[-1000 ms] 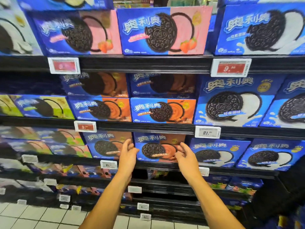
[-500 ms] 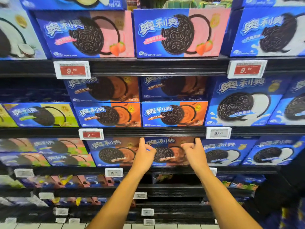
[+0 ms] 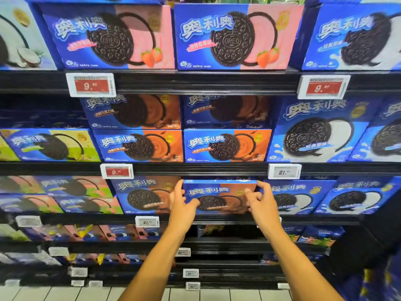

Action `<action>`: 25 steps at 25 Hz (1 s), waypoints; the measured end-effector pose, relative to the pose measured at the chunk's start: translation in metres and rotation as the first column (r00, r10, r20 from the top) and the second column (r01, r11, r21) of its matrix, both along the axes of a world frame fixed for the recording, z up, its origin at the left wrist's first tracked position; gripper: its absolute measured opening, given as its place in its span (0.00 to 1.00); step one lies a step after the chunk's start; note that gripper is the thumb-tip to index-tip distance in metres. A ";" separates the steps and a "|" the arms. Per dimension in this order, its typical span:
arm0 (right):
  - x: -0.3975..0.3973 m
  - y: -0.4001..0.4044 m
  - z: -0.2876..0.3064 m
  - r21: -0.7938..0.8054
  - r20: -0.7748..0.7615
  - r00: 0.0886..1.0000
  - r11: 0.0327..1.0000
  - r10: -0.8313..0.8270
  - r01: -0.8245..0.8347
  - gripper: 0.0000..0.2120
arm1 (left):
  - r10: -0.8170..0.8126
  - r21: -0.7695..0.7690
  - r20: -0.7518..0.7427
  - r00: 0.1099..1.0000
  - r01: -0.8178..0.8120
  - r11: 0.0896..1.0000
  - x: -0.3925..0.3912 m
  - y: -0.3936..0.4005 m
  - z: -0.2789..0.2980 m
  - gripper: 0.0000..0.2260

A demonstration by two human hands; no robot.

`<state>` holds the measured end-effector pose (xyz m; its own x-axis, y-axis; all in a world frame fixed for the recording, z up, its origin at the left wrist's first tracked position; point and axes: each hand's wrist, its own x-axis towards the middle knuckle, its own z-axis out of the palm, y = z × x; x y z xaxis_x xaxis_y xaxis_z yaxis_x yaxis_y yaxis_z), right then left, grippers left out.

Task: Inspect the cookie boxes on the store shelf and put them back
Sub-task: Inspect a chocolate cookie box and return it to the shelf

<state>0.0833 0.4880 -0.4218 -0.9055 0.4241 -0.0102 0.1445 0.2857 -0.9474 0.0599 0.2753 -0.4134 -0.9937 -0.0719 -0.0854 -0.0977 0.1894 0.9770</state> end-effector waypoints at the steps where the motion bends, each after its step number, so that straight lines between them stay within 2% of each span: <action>1: 0.003 0.002 -0.001 -0.018 -0.008 1.000 1.000 0.001 -0.001 0.18 | 0.005 0.009 -0.017 1.000 -0.005 1.000 0.004 0.000 -0.002 0.28; 7: 0.018 0.008 -0.005 -0.076 -0.118 0.991 0.995 -0.069 0.060 0.04 | 0.056 0.156 -0.044 0.997 -0.048 0.987 0.026 0.004 -0.017 0.25; 12: 0.024 0.009 -0.008 -0.234 -0.078 0.994 0.970 -0.080 0.059 0.02 | 0.123 0.185 0.061 0.991 -0.132 0.974 0.030 0.000 -0.025 0.23; 15: 0.028 0.012 -0.006 -0.254 -0.041 0.999 0.967 0.000 -0.010 0.11 | 0.059 0.191 0.126 0.990 -0.083 0.978 0.030 -0.003 -0.024 0.22; 19: 0.041 0.016 0.000 -0.235 -0.081 0.995 0.969 0.053 -0.071 0.11 | 0.041 0.259 0.115 0.993 -0.070 0.963 0.042 -0.002 -0.022 0.22; 21: 0.051 0.019 0.007 -0.262 -0.117 0.990 0.959 0.077 -0.105 0.10 | 0.053 0.277 0.077 0.996 -0.072 0.958 0.051 -0.005 -0.016 0.23; 25: 0.067 0.034 0.027 -0.255 -0.231 0.953 0.934 0.194 -0.252 0.18 | 0.101 0.325 -0.055 0.993 -0.078 0.942 0.067 -0.010 0.007 0.20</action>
<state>0.1503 0.5219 -0.3945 -0.9718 0.2173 0.0919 -0.0920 0.0097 -0.9957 0.1266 0.2655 -0.4062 -0.9888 -0.1413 -0.0489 -0.0286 -0.1426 0.9894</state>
